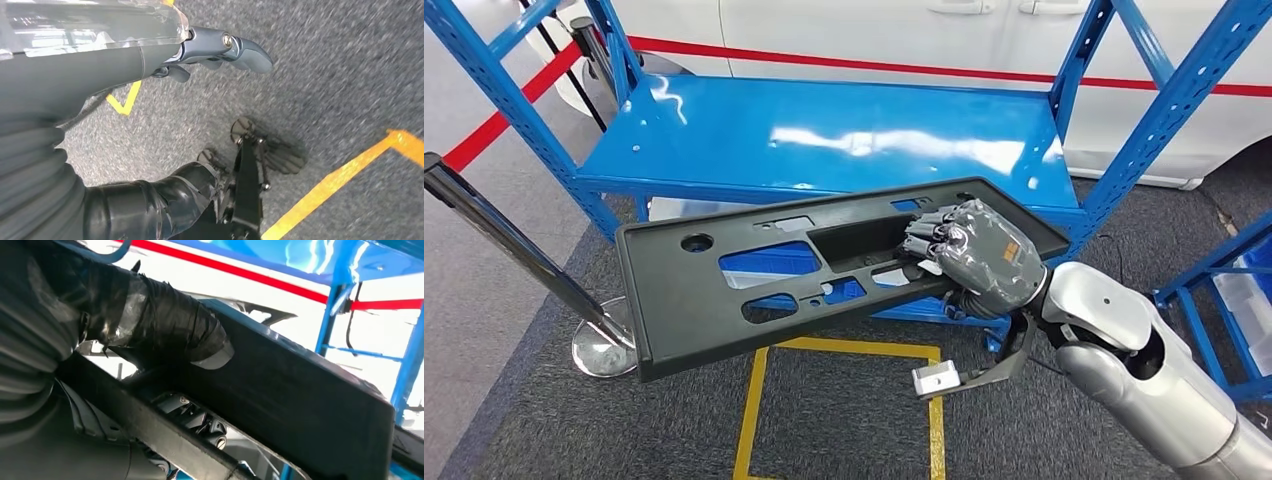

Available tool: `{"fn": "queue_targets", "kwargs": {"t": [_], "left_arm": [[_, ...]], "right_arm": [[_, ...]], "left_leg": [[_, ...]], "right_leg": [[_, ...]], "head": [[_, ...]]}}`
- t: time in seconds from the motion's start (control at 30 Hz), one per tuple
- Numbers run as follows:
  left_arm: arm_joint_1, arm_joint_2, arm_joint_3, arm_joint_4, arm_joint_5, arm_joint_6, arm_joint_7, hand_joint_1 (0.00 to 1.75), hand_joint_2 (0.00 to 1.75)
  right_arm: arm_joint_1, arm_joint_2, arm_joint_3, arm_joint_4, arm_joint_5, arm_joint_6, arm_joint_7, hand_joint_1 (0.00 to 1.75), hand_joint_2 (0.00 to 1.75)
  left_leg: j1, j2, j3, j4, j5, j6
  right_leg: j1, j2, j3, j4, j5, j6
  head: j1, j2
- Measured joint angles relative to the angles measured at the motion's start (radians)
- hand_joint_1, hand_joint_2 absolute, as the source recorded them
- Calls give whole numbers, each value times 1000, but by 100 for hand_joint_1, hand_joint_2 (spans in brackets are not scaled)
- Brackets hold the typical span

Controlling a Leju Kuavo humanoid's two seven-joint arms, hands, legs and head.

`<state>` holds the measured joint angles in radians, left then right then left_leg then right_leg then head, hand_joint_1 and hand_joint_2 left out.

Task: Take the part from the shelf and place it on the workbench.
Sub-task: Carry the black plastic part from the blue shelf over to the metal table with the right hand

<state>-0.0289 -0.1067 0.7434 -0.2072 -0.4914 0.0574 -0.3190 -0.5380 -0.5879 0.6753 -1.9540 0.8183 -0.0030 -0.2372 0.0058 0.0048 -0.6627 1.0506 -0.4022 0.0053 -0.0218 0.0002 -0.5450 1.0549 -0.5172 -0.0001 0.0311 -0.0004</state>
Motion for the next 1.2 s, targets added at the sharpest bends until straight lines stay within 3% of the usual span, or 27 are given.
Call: {"fn": "queue_targets", "kwargs": {"t": [0.07, 0.13, 0.17, 0.2, 0.23, 0.27, 0.3, 0.37, 0.4, 0.43, 0.5, 0.53, 0.6, 0.63, 0.67, 0.7, 0.73, 0.77, 0.8, 0.83, 0.9, 0.93, 1.0, 1.03, 1.1, 1.17, 1.2], "left_arm": [[1, 0, 2, 0, -2, 0, 0, 0, 175], [1, 2, 5, 0, -2, 0, 1, 0, 175], [1, 2, 7, 0, -2, 0, 1, 0, 175], [1, 3, 8, 0, -2, -1, 1, 0, 175], [1, 3, 10, 0, -2, -2, 1, 0, 175], [0, 3, 11, 0, -2, -3, 1, 0, 175], [-1, 4, 12, 0, -2, -4, 1, 0, 175], [-3, 6, 14, 0, -3, -4, 2, 0, 175], [-5, 7, 14, 0, -5, -5, 2, 0, 175], [-6, 8, 14, 0, -6, -6, 4, 0, 175], [-6, 10, 15, 0, -9, -8, 6, 0, 175], [-5, 10, 16, 0, -9, -10, 7, 0, 175], [-3, 11, 17, 0, -9, -12, 8, 0, 175], [-3, 11, 17, 0, -10, -13, 9, 0, 175], [-2, 11, 17, 0, -10, -14, 9, 0, 175], [-2, 11, 17, 0, -11, -14, 9, 0, 175], [-2, 11, 18, 0, -11, -14, 10, 0, 175], [-2, 11, 18, 0, -11, -14, 10, 0, 175], [-1, 11, 18, 0, -12, -14, 10, 0, 175], [-1, 11, 18, 0, -12, -14, 10, 0, 175], [0, 11, 18, 0, -17, -13, 11, 0, 175], [1, 11, 18, 0, -19, -13, 11, 0, 175], [4, 11, 19, 0, -22, -12, 11, 0, 175], [5, 10, 20, 0, -22, -11, 11, 0, 175], [5, 9, 20, 0, -23, -11, 12, 0, 175], [5, 9, 20, 0, -23, -10, 12, 0, 175], [4, 10, 20, 0, -23, -10, 12, 0, 175]], "right_arm": [[-1, 0, 1, 1, 0, 0, 0, 175, 175], [-2, 0, 1, 1, 1, 0, 0, 175, 175], [-2, 0, 1, 2, 1, 0, 0, 175, 175], [-2, 1, 2, 3, 1, 0, 0, 175, 175], [-2, 1, 3, 5, 1, 0, 0, 175, 175], [-2, 2, 4, 6, 1, 0, 0, 175, 175], [-2, 2, 4, 7, 1, 0, 0, 175, 175], [-3, 3, 4, 8, 1, 0, 0, 175, 175], [-3, 3, 4, 8, 1, 0, 0, 175, 175], [-3, 3, 4, 9, 1, -1, 0, 175, 175], [-3, 4, 4, 11, 1, -1, 0, 175, 175], [-3, 4, 4, 13, 0, -1, 0, 175, 175], [-4, 4, 4, 16, -1, 0, 1, 175, 175], [-4, 4, 4, 18, -2, 0, 2, 175, 175], [-4, 4, 4, 19, -2, 0, 3, 175, 175], [-4, 4, 4, 21, -3, 0, 4, 175, 175], [-4, 4, 4, 23, -3, 0, 5, 175, 175], [-4, 4, 4, 24, -4, 0, 5, 175, 175], [-4, 4, 4, 25, -4, 0, 5, 175, 175], [-4, 4, 4, 25, -5, 0, 5, 175, 175], [-3, 3, 3, 24, -8, -1, 6, 175, 175], [-3, 3, 3, 24, -10, -2, 6, 175, 175], [-4, 3, 2, 24, -14, -3, 7, 175, 175], [-5, 3, 1, 24, -15, -4, 7, 175, 175], [-6, 3, 1, 24, -15, -4, 8, 175, 175], [-5, 3, 1, 24, -15, -4, 7, 175, 175], [-4, 3, 0, 24, -15, -4, 7, 175, 175]], "left_leg": [[4, -1, -21, 47, -63, -11], [6, -1, -49, 157, -164, -19], [6, -1, -57, 216, -193, -21], [6, -1, -55, 255, -197, -22], [6, -1, -42, 267, -181, -21], [6, -2, -11, 246, -153, -17], [5, -3, 38, 191, -129, -11], [0, -4, 150, 39, -129, 4], [-4, -5, 186, -17, -138, 10], [-7, -5, 200, -49, -144, 13], [-8, -4, 191, -66, -122, 20], [-6, -1, 183, -72, -107, 27], [-2, 5, 159, -80, -75, 39], [-2, 5, 143, -78, -64, 43], [-3, 6, 124, -74, -52, 43], [-4, 7, 104, -68, -42, 43], [-4, 7, 83, -60, -32, 41], [-4, 7, 61, -49, -24, 38], [-3, 7, 42, -37, -17, 35], [-4, 6, 25, -24, -12, 31], [-6, 5, 4, -5, -2, 21], [-7, 4, 0, -1, 5, 16], [-6, 3, -6, 0, 15, 4], [-5, 2, -14, 9, -1, -1], [-1, 1, -36, 71, -84, -13], [1, 1, -57, 189, -175, -22], [2, 1, -60, 240, -188, -24]], "right_leg": [[-3, -4, -21, -5, 23, -20], [-1, -5, -48, -4, 46, -29], [0, -5, -63, -3, 58, -29], [2, -5, -79, -2, 69, -29], [3, -5, -94, -1, 80, -28], [4, -5, -109, 0, 91, -26], [5, -5, -121, 0, 102, -24], [9, -5, -135, -1, 123, -17], [9, -6, -137, -5, 134, -12], [8, -8, -138, -11, 146, -5], [4, -9, -139, -23, 160, 6], [4, -8, -146, -15, 143, 10], [2, -5, -168, 54, 52, 16], [1, -4, -181, 113, -3, 18], [1, -4, -190, 178, -38, 20], [0, -4, -192, 230, -46, 22], [0, -4, -182, 259, -30, 24], [-1, -4, -155, 255, 0, 26], [-1, -4, -113, 216, 25, 26], [0, -5, -61, 152, 26, 25], [4, -4, 18, 36, -14, 17], [8, -3, 32, 8, -32, 11], [7, -4, 20, -1, -22, -5], [6, -6, 10, -2, -11, -14], [3, -8, -14, -5, 16, -29], [4, -7, -44, -3, 41, -33], [5, -7, -60, -1, 52, -32]], "head": [[0, 0], [0, 0], [0, 0], [0, 0], [0, 0], [0, 0], [0, 0], [0, 0], [0, 0], [-1, 0], [-2, 0], [-2, 0], [-1, 0], [-1, 0], [-1, 0], [-1, 0], [-1, 0], [-1, 0], [-1, 0], [-1, 0], [-1, 0], [-1, 0], [-1, 0], [-1, 0], [-1, 0], [-1, 0], [-1, 0]]}}
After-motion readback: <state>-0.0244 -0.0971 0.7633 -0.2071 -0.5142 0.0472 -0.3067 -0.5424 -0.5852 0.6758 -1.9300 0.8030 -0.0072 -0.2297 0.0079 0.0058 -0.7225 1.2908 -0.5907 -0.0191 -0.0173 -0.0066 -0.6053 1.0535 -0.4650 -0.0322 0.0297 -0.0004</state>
